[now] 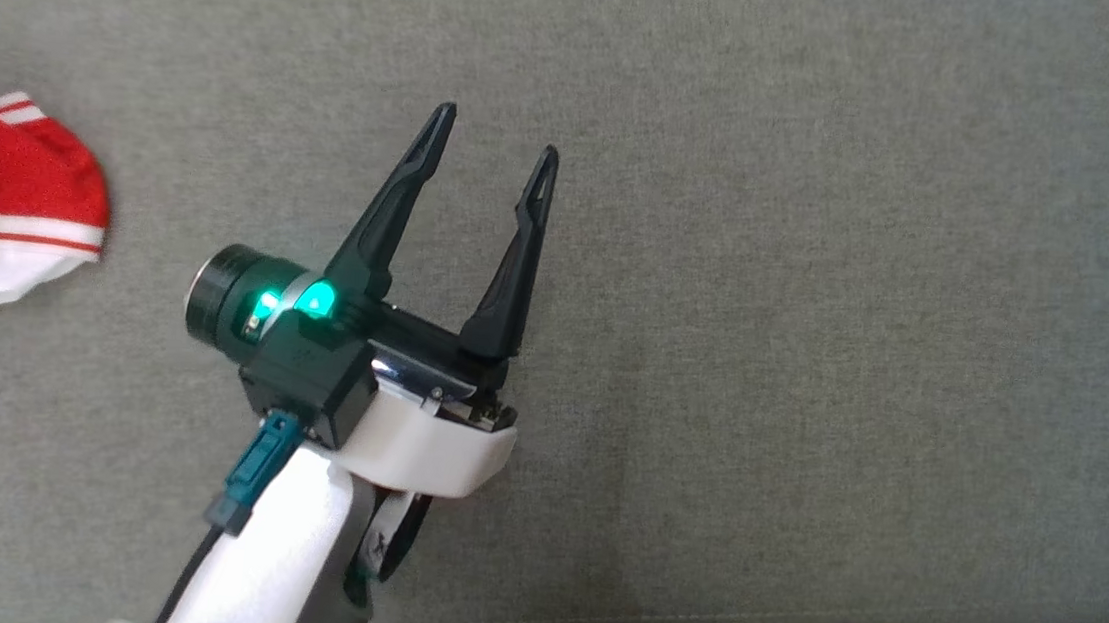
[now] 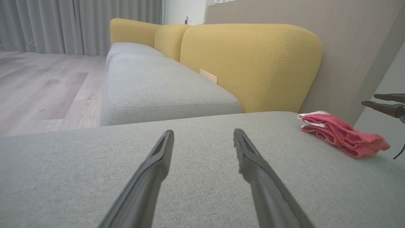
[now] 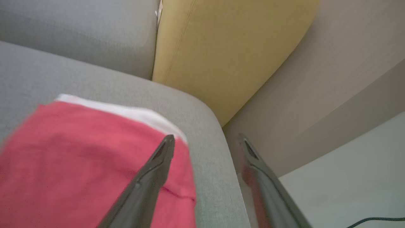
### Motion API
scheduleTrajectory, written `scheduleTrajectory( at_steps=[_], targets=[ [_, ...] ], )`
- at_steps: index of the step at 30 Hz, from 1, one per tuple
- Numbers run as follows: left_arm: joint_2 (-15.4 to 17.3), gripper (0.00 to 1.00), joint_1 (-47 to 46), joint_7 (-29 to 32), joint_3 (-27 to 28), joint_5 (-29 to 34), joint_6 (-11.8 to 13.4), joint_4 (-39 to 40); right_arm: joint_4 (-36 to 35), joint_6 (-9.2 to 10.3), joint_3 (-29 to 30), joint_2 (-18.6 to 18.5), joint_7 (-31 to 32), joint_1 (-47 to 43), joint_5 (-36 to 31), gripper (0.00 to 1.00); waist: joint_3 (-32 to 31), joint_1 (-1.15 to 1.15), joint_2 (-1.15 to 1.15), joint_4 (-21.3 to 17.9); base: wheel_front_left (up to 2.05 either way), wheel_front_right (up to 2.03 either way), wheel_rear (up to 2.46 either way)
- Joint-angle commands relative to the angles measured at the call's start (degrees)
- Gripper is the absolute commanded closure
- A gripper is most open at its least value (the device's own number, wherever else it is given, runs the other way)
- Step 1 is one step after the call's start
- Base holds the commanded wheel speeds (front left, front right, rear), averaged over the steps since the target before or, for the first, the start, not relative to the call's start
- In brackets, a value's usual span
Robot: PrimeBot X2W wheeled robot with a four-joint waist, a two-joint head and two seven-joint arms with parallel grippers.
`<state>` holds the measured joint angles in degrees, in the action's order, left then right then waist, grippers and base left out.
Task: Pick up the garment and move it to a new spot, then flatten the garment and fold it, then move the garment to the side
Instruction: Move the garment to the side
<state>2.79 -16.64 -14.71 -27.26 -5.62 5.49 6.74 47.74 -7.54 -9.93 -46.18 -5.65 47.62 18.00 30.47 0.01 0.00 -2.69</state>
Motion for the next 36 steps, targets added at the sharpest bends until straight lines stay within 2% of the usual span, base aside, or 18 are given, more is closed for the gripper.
scheduleTrajectory(
  at_steps=[1, 3, 7, 9, 10, 13, 14, 16, 21, 25, 30, 36],
  targets=[
    [0.1, 0.00, 0.7, -0.3, 1.3, -0.2, 0.2, 1.5, -0.9, 0.05, 1.1, -0.6, -1.7, -1.7, -2.1, 0.00, -2.1, -0.01, 0.00, 0.8, 0.00, 0.00, 0.00],
    [0.1, 0.00, 1.9, -0.3, 1.8, -0.3, 0.6, 0.9, -1.6, 0.05, 2.9, 2.7, -4.0, -2.8, -5.5, 0.00, -4.4, -0.01, 0.00, 1.2, 0.00, 0.00, 0.00],
    [0.1, 0.00, 5.7, -0.3, 4.1, -0.7, 1.5, -1.6, -3.8, 0.05, 3.9, 12.9, -6.7, -7.3, -7.2, 0.00, -10.9, -0.01, 0.00, 1.9, 0.00, 0.00, 0.00],
    [0.1, 0.00, 7.8, -0.3, 5.6, -1.3, 1.9, -2.9, -5.4, 0.05, 2.9, 18.2, -7.8, -10.5, -5.9, 0.00, -14.4, -0.01, 0.00, 2.2, 0.00, 0.00, 0.00],
    [0.1, 0.00, 7.8, -0.3, 5.6, -1.3, 1.9, -2.9, -5.4, 0.05, 2.9, 18.2, -7.8, -10.5, -5.9, 0.00, -14.4, -0.01, 0.00, 2.2, 0.00, 0.00, 0.00],
    [0.1, 0.00, 11.1, -0.3, 8.1, -2.1, 2.3, -4.8, -7.2, 0.05, 0.4, 24.1, -8.8, -15.3, -3.6, 0.00, -19.5, -0.01, 0.00, 2.6, 0.00, 0.00, 0.00],
    [0.1, 0.00, 13.3, -0.3, 9.6, -2.7, 2.3, -6.0, -8.5, 0.05, -2.0, 27.3, -9.2, -18.6, -1.8, 0.00, -22.8, -0.01, 0.00, 3.0, 0.00, 0.00, 0.00],
    [0.1, 0.00, 15.5, -0.3, 11.2, -3.2, 2.2, -7.0, -11.1, 0.05, -3.9, 29.8, -9.3, -22.0, -0.6, 0.00, -26.0, -0.01, 0.00, 3.4, 0.00, 0.00, 0.00],
    [0.1, 0.00, 20.4, -0.3, 15.0, -3.9, 1.3, -7.8, -19.4, 0.05, -3.5, 35.2, -9.3, -31.1, 1.4, 0.00, -31.7, -0.01, 0.00, 4.3, 0.00, 0.00, 0.00],
    [0.1, 0.00, 23.4, -0.3, 17.4, -3.5, 0.3, -7.3, -25.3, 0.05, -2.8, 38.0, -9.3, -36.7, -0.1, 0.00, -34.2, -0.01, 0.00, 4.1, 0.00, 0.00, 0.00],
    [0.1, 0.00, 26.9, -0.3, 19.1, -2.5, -0.3, -5.4, -28.8, 0.05, -3.2, 39.6, -9.3, -42.0, -2.3, 0.00, -36.2, -0.01, 0.00, 3.6, 0.00, 0.00, 0.00],
    [0.1, 0.00, 30.0, -0.3, 19.7, -2.6, -0.9, -4.5, -29.9, 0.05, -3.2, 40.8, -9.3, -46.6, -3.4, 0.00, -37.9, -0.01, 0.00, 3.5, 0.00, 0.00, 0.00]
  ],
)
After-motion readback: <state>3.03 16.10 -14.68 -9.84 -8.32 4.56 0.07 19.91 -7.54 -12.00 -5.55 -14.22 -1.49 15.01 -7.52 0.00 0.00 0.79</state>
